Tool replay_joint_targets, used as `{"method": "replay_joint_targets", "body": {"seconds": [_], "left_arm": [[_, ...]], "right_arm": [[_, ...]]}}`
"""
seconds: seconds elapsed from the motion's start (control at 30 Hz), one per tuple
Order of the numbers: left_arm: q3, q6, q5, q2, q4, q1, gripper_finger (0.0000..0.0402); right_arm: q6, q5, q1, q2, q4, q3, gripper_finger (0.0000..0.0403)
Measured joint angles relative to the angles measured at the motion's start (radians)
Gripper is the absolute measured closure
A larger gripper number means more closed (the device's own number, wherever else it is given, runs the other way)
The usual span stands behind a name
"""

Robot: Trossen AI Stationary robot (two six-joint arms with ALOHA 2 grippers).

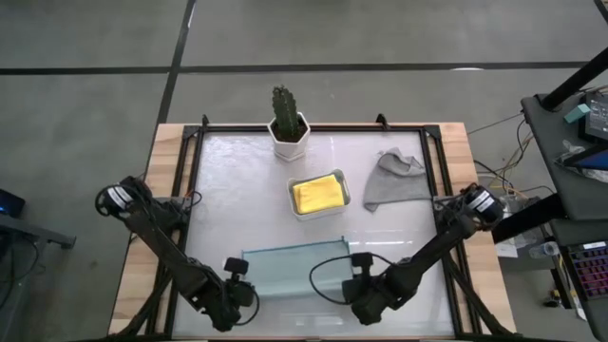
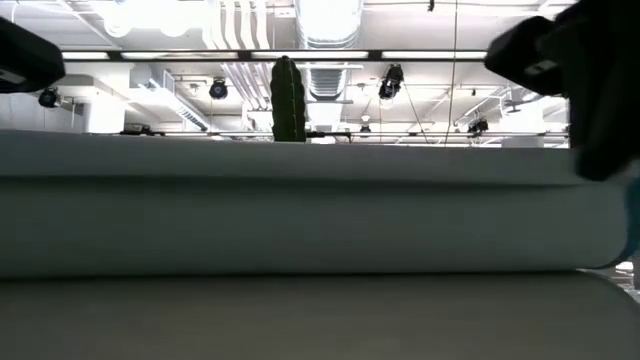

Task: Fold microfiber towels
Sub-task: Fold the light blue towel

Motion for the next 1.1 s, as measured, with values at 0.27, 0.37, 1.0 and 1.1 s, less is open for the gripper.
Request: {"method": "replay_joint_targets", "body": {"seconds": [0.27,0.37,1.0,1.1], "left_arm": [[-0.035,0.026,-0.004,-0.073,-0.072,0.054,0.0386],[-0.067,0.057,-0.004,-0.100,-0.070,0.079,0.0386],[-0.228,0.068,-0.025,-0.133,-0.061,0.204,0.0386],[-0.231,0.067,-0.053,-0.133,-0.062,0.210,0.0386]], "right_arm": [[-0.094,0.022,-0.082,0.000,-0.118,0.025,0.0394],[-0.141,0.022,-0.120,-0.002,-0.139,0.022,0.0394],[-0.292,0.021,-0.294,-0.001,-0.163,0.007,0.0394],[-0.293,0.022,-0.297,-0.001,-0.147,-0.003,0.0394]]}}
